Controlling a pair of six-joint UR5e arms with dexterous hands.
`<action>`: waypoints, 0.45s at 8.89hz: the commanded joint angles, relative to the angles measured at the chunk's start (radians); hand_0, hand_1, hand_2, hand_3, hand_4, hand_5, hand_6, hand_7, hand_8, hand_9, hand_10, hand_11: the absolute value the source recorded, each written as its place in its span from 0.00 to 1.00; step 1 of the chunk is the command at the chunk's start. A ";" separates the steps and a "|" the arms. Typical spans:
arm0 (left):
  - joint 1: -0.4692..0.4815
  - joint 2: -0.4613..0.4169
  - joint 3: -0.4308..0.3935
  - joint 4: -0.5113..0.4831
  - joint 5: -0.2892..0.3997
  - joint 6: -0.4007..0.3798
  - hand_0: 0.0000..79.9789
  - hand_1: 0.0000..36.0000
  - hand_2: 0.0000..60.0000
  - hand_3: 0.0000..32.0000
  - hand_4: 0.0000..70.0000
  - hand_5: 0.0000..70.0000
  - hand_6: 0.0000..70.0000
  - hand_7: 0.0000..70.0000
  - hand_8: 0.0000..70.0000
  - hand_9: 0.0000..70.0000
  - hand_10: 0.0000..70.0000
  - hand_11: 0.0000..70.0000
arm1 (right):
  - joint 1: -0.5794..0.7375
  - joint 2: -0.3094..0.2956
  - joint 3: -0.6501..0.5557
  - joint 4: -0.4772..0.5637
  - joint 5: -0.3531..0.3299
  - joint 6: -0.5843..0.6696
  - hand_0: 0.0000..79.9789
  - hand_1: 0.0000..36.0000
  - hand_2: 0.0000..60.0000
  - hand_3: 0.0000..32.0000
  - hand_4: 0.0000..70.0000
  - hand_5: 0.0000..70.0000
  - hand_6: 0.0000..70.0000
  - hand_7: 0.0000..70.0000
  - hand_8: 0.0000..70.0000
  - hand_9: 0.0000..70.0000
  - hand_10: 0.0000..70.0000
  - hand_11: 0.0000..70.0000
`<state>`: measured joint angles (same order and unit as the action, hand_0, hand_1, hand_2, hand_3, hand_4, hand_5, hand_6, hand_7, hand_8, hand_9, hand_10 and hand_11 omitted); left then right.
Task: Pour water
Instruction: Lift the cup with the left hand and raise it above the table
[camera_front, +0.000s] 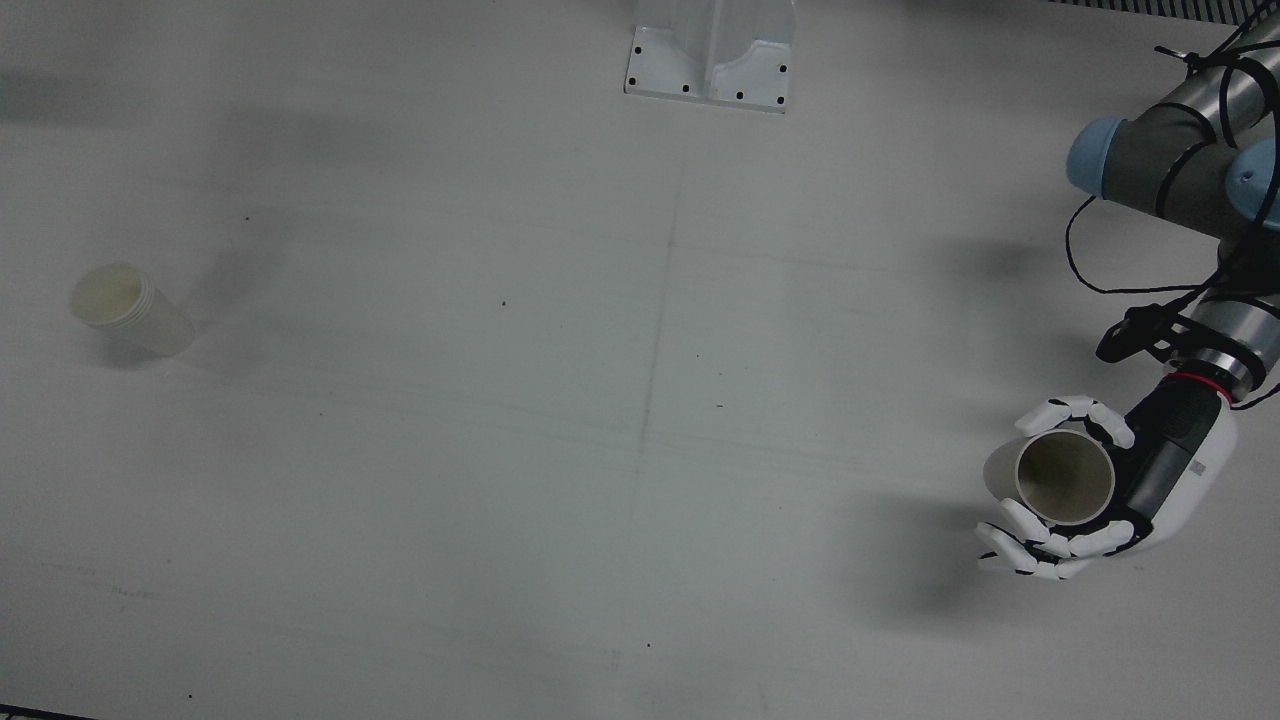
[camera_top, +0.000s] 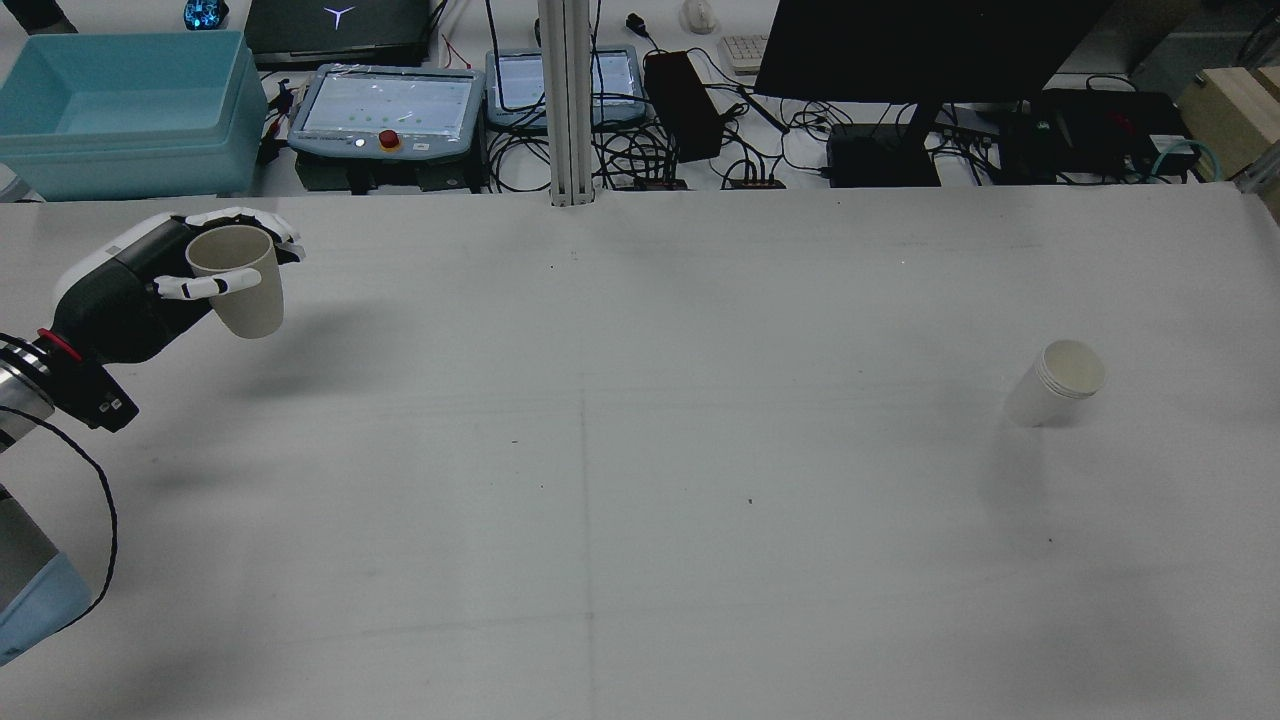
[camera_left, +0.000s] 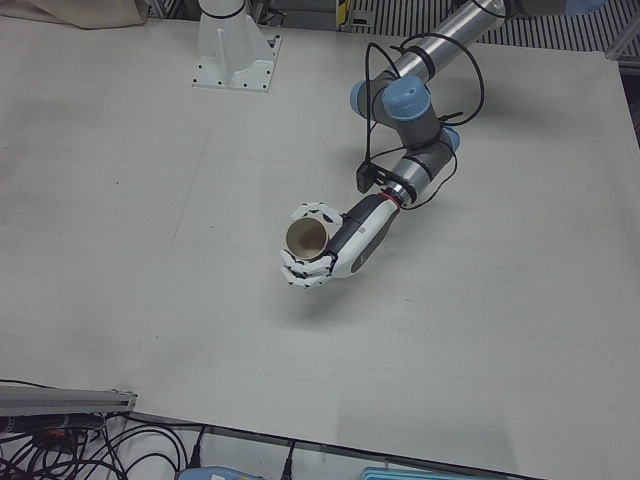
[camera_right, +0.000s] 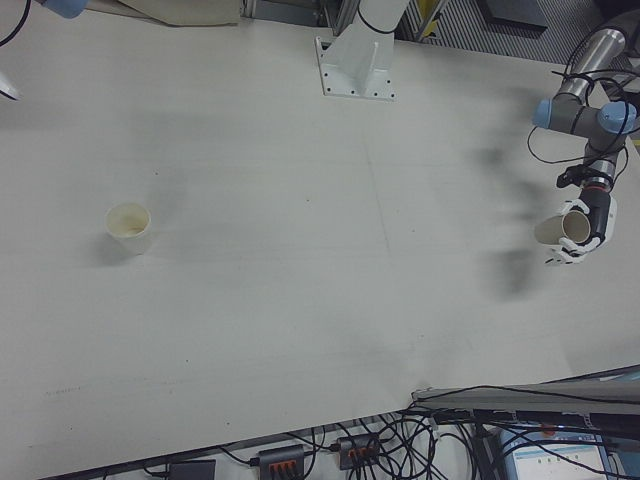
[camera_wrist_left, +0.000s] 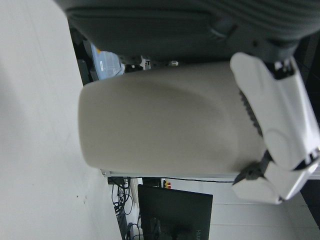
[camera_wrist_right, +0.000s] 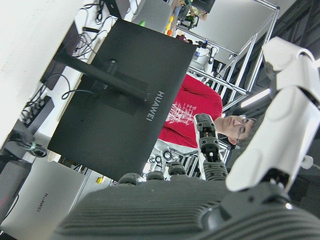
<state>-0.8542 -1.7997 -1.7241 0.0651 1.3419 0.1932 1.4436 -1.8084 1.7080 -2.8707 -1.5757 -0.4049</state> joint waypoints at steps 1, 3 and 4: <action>-0.008 -0.105 -0.046 0.131 -0.001 -0.029 0.50 1.00 1.00 0.00 0.60 1.00 0.25 0.60 0.34 0.54 0.20 0.31 | -0.049 0.012 -0.438 0.409 0.002 -0.129 0.54 0.37 0.41 0.00 0.28 0.01 0.07 0.00 0.00 0.00 0.00 0.00; -0.006 -0.107 -0.048 0.139 -0.009 -0.037 0.50 1.00 1.00 0.00 0.59 1.00 0.24 0.58 0.33 0.53 0.19 0.30 | -0.116 0.065 -0.501 0.455 0.003 -0.210 0.55 0.34 0.27 0.00 0.24 0.00 0.02 0.00 0.00 0.00 0.00 0.00; -0.005 -0.109 -0.048 0.139 -0.010 -0.035 0.50 1.00 1.00 0.00 0.59 1.00 0.24 0.58 0.33 0.53 0.19 0.29 | -0.179 0.085 -0.502 0.455 0.023 -0.238 0.55 0.33 0.21 0.00 0.19 0.00 0.00 0.00 0.00 0.00 0.00 0.00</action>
<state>-0.8618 -1.8987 -1.7699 0.1926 1.3362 0.1614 1.3701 -1.7713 1.2618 -2.4604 -1.5741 -0.5667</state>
